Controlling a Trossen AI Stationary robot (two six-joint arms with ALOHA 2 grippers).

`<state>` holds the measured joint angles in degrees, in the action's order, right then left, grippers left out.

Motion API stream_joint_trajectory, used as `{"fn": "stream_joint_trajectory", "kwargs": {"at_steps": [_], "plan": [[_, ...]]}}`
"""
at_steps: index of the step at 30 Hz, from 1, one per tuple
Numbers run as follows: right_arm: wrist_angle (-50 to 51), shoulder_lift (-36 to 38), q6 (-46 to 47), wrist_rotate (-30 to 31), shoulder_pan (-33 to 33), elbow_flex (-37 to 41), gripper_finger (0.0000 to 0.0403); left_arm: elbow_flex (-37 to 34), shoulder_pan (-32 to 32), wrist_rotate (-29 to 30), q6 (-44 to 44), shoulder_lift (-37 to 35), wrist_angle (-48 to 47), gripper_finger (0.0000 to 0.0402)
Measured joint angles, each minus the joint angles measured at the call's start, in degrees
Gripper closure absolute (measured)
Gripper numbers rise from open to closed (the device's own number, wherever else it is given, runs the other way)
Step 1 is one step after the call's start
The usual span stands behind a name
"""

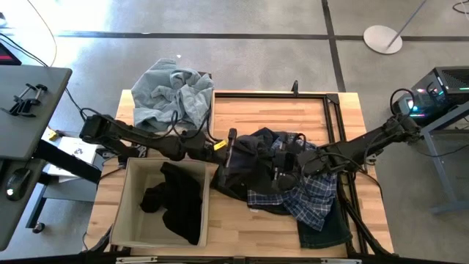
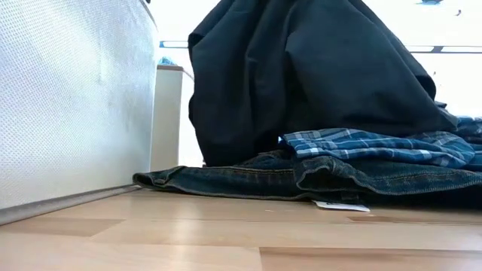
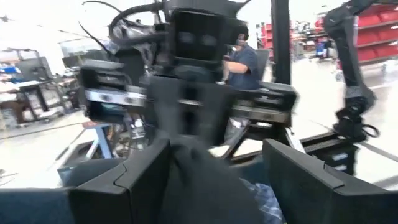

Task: Sort clothes
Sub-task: Put the dark blue jeans into the bottom brown laundry organizer

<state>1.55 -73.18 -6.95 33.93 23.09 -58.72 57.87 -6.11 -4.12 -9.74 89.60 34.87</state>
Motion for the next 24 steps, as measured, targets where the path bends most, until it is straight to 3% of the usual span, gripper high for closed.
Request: {"fn": "stream_joint_trajectory", "kwargs": {"at_steps": [6,17,21,24], "plan": [[-5.6,-1.5,-4.6,-5.3,-0.4,0.0,0.0399,0.1,0.1,0.8,0.0,3.0,3.5,0.0154],[-11.7,-1.4,-11.3,-2.7,1.2,0.1,0.04,0.0,0.2,6.0,0.1,8.6,2.8,0.0163],[-11.9,-1.4,-12.1,-2.5,1.3,0.1,0.0398,0.0,0.0,3.4,0.1,8.9,2.4,0.0204],[-11.4,-1.4,-12.1,-2.6,1.3,0.1,0.0387,0.0,-0.6,2.9,-0.1,8.9,2.3,0.0262]]}}
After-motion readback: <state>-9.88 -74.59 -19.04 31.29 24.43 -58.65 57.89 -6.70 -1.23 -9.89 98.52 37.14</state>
